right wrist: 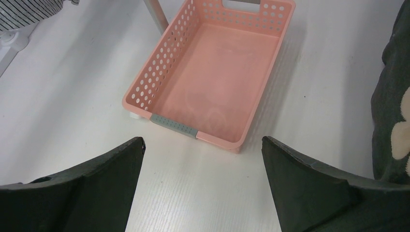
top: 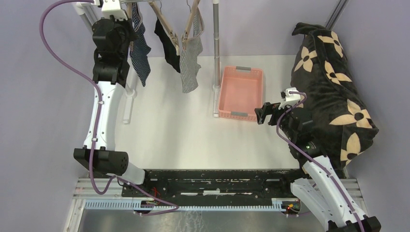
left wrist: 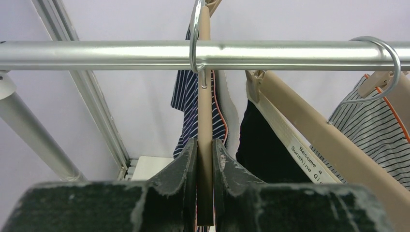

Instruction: Remove the underwear clipped to the hanger

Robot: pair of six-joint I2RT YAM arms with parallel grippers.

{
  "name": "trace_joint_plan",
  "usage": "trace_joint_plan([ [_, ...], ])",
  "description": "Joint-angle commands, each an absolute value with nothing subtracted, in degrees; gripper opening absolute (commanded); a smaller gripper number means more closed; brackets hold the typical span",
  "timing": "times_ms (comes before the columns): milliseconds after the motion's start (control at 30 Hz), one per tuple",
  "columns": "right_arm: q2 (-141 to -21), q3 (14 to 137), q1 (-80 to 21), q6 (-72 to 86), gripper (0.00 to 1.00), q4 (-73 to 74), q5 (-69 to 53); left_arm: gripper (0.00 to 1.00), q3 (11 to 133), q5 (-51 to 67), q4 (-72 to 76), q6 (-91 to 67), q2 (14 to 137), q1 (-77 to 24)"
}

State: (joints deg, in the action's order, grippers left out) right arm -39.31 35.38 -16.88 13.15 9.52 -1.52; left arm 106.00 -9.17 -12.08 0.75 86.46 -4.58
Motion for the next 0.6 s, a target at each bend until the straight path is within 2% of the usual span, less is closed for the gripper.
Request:
trace_joint_plan([
  [0,-39.06,36.05,-17.14,12.8,1.0,7.51,-1.49,0.03,106.02,-9.85,-7.18,3.25,82.64,-4.5],
  [200,-39.24,35.94,-17.14,12.83,1.0,7.1,-1.93,0.03,96.37,-9.87,-3.8,3.29,75.69,-4.48],
  [367,-38.88,36.15,-17.14,12.92,1.0,7.74,-1.88,0.03,94.02,-8.7,-8.49,3.95,72.69,-4.55],
  [567,-39.47,36.77,-17.2,13.14,1.0,8.32,-1.72,0.03,85.58,-9.83,-9.26,3.01,67.56,-4.55],
])
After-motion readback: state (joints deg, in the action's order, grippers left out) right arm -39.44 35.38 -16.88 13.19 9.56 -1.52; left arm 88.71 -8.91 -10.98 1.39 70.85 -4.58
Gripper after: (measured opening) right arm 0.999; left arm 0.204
